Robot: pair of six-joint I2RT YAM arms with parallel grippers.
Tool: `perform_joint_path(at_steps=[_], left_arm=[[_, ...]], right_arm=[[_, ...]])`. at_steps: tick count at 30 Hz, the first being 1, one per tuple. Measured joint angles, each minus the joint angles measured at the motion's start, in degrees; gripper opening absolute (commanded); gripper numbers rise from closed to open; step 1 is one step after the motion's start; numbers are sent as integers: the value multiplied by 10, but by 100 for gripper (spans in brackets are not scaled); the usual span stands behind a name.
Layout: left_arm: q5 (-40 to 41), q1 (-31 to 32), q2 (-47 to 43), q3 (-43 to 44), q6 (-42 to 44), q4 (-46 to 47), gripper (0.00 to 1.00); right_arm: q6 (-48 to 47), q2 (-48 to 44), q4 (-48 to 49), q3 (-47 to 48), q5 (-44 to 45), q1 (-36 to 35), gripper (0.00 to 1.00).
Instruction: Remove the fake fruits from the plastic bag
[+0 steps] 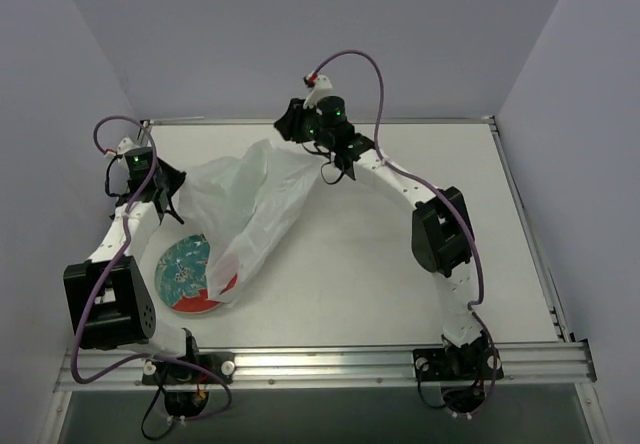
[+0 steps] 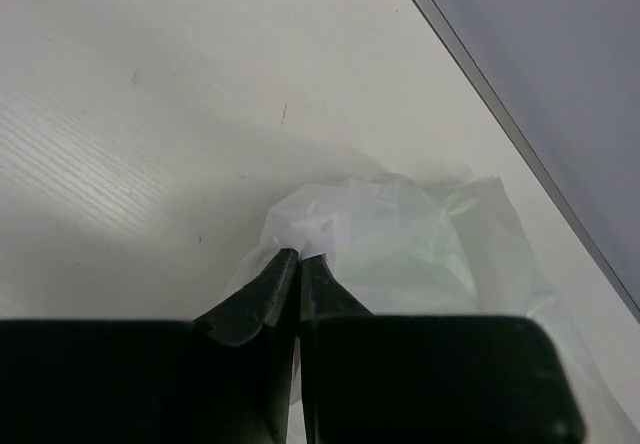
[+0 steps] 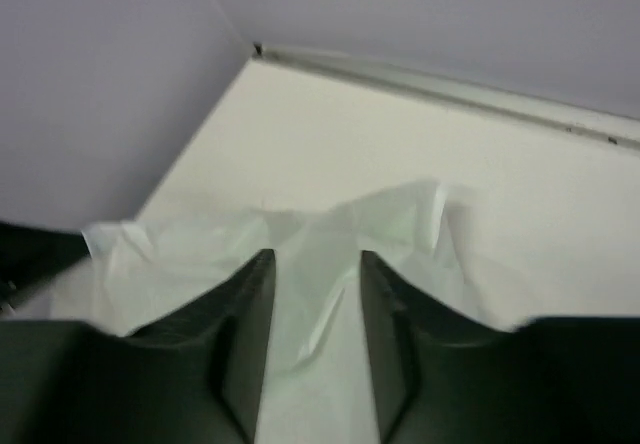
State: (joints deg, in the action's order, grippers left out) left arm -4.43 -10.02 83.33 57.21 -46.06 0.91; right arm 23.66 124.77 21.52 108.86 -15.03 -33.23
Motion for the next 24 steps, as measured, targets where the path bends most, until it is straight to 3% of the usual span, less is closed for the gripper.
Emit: perform_joint_path(at_steps=[1, 4, 8, 13, 21, 23, 24], left_arm=[[-1, 1, 0, 0, 1, 2, 2], [-7, 5, 1, -1, 2, 7, 3], [-14, 11, 0, -13, 3, 16, 2], [-13, 31, -1, -20, 7, 14, 2], [-13, 48, -3, -20, 16, 15, 2], [-12, 48, -3, -20, 17, 15, 2], [-12, 48, -3, -20, 18, 15, 2]], right_arm=[[-16, -16, -15, -26, 20, -17, 65], [-50, -44, -54, -64, 84, -68, 90], [-60, -38, -99, -41, 133, -92, 93], [-77, 53, -157, 97, 130, -35, 95], [-34, 186, -217, 153, -87, 66, 93], [-17, 212, -229, 153, -145, 78, 90], [-7, 220, -233, 153, -168, 80, 83]])
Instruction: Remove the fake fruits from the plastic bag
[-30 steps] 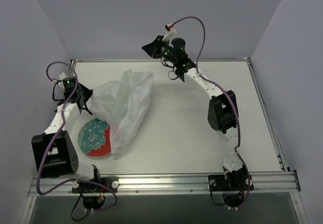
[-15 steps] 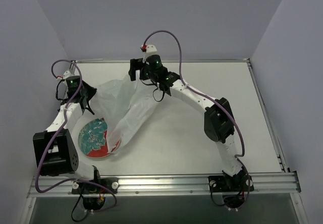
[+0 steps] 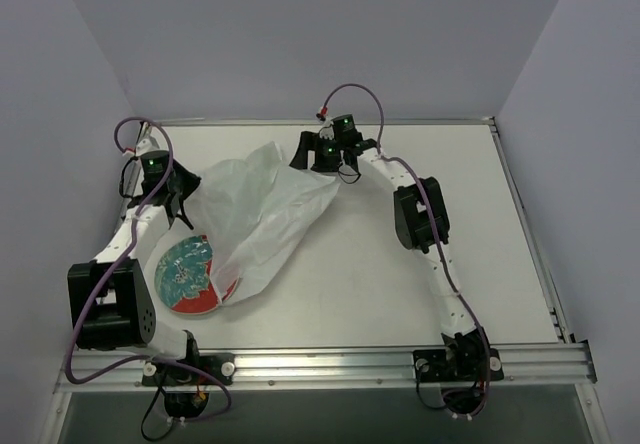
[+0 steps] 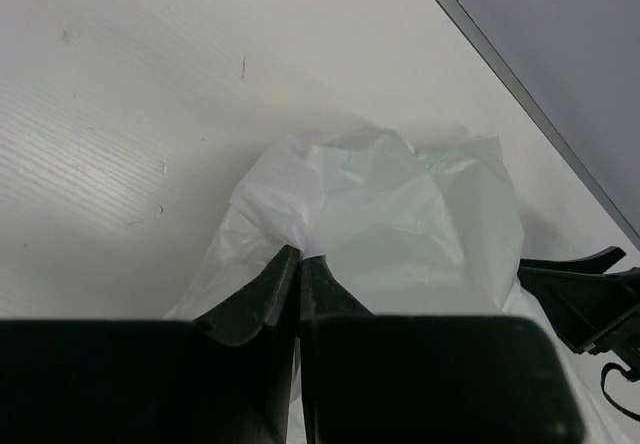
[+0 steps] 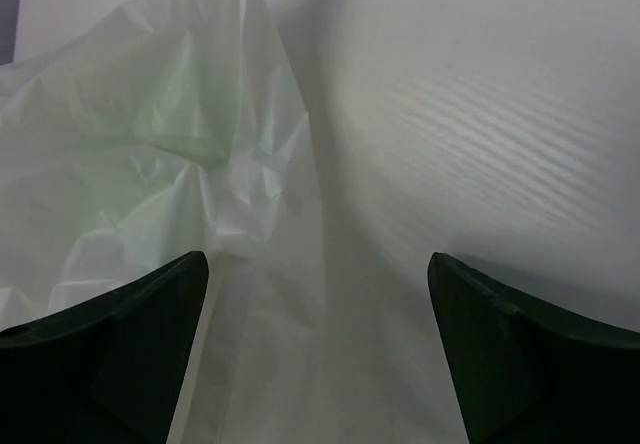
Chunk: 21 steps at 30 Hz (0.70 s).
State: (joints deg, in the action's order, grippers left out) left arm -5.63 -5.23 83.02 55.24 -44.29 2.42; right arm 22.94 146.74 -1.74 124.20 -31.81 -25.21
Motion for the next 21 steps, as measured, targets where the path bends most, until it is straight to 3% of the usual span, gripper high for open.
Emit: perform_joint_path(at_steps=[3, 7, 8, 9, 11, 12, 15, 21], left_arm=[[2, 0, 0, 0, 2, -1, 2], [14, 5, -2, 0, 4, -4, 2], [17, 7, -4, 0, 5, -5, 2], [19, 8, -6, 0, 6, -5, 2], [23, 11, -9, 0, 7, -7, 2], [25, 11, -11, 0, 8, -7, 2], [30, 14, -14, 0, 8, -10, 2], [39, 15, -28, -5, 8, -13, 2]], right_arm=[[33, 13, 10, 0, -60, -4, 80], [78, 14, 51, 0, -117, -16, 83], [90, 14, 66, -1, -128, -19, 79], [104, 13, 89, -5, -139, -20, 60], [143, 13, 141, -19, -163, -25, 41], [166, 13, 173, -28, -173, -26, 23], [229, 13, 243, -52, -196, -29, 0], [300, 13, 329, -55, -200, -30, 0]])
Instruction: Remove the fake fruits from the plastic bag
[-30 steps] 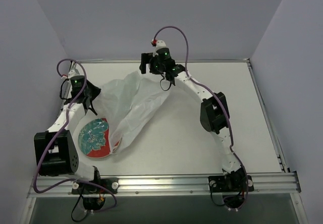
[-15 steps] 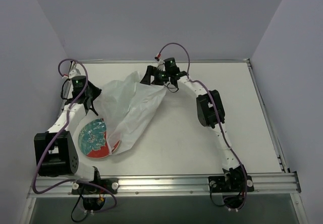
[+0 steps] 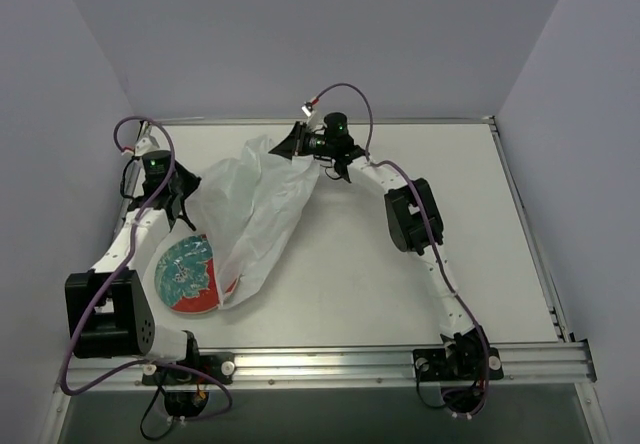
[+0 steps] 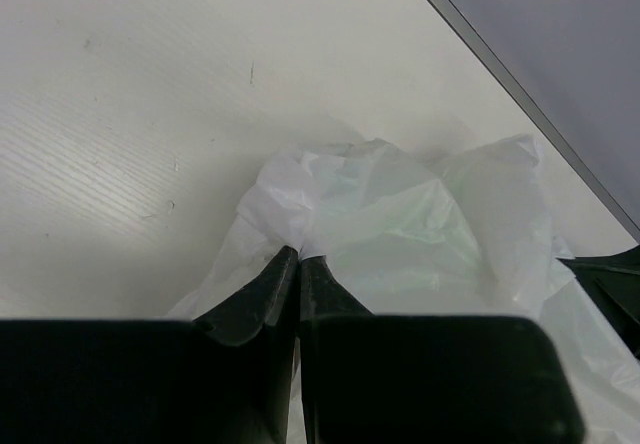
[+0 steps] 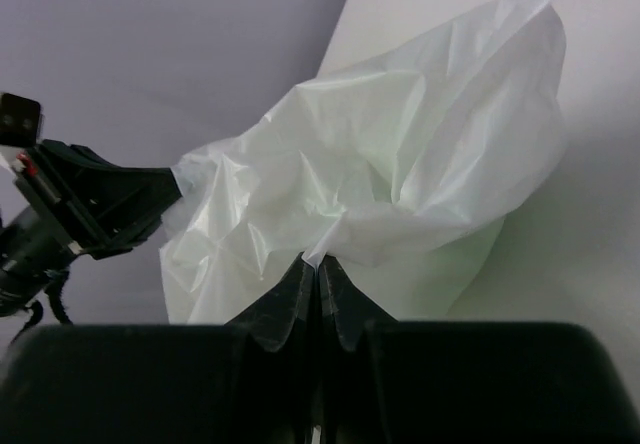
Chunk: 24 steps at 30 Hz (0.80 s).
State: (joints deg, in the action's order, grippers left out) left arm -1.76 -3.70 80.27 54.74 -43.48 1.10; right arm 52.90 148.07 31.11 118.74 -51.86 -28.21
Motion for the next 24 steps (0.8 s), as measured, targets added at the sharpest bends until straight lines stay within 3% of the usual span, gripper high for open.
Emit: perform_joint_path(at_steps=[8, 13, 17, 18, 20, 21, 23, 24], left_arm=[[28, 0, -23, -3, 0, -28, 2], [48, 0, -42, -22, -4, -41, 2], [60, 0, -57, -42, -9, -54, 2], [64, 0, -62, -48, -10, -56, 2], [69, 0, -72, -56, -12, -58, 3], [71, 0, -77, -59, -13, -59, 2], [75, 0, -82, -59, -16, -62, 2], [76, 0, -83, -59, -16, -62, 2]], right_arm=[[27, 9, 54, 139, 2, -8, 0], [-15, 18, -14, 232, 31, -11, 0], [-30, 35, -39, 238, 63, -3, 3], [-38, 43, -53, 234, 75, 0, 9], [-51, 61, -82, 229, 97, 4, 12], [-58, 68, -98, 226, 107, 5, 20], [-68, 80, -128, 220, 128, 10, 46], [-74, 82, -139, 217, 137, 12, 67]])
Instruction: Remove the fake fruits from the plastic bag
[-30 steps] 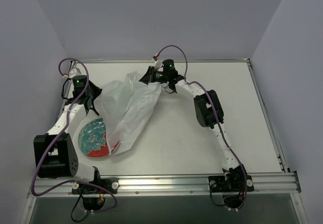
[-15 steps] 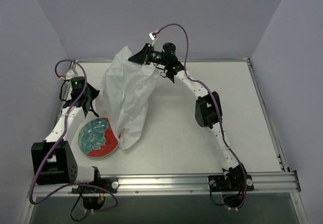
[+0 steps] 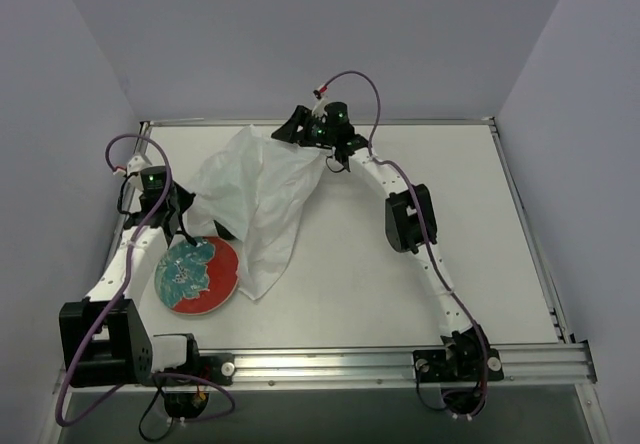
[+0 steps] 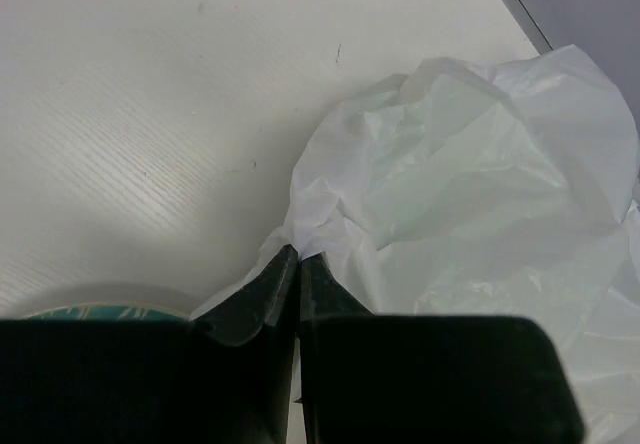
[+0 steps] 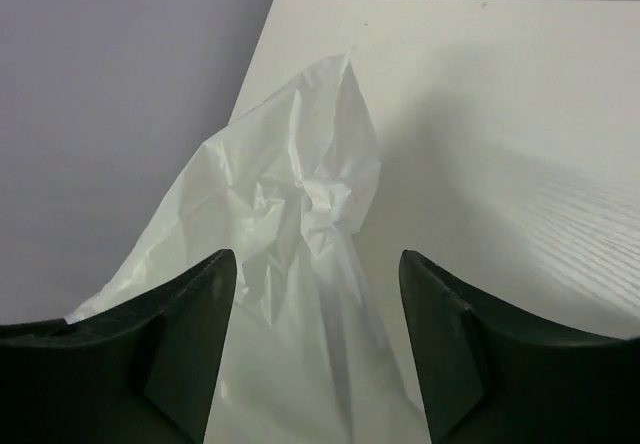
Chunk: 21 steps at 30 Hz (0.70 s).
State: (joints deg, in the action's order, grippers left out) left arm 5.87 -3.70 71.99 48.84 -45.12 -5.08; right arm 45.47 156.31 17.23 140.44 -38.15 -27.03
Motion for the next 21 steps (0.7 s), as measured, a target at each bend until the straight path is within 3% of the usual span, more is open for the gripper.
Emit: perform_joint_path(at_steps=[2, 8, 12, 16, 21], left_arm=[[0, 0, 1, 0, -1, 0, 2], [-6, 0, 20, 0, -2, 0, 2], [-12, 0, 32, 0, -2, -6, 2], [-15, 0, 33, 1, -1, -7, 2], [-21, 0, 33, 8, 0, -8, 2]], right_arm=[[-15, 0, -21, -6, 19, 3, 88], [-78, -33, -60, -34, 80, 13, 100], [-142, -114, -100, -93, 132, 25, 100], [-202, -265, -115, -217, 190, 35, 100], [-252, -484, -79, -428, 294, -2, 74]])
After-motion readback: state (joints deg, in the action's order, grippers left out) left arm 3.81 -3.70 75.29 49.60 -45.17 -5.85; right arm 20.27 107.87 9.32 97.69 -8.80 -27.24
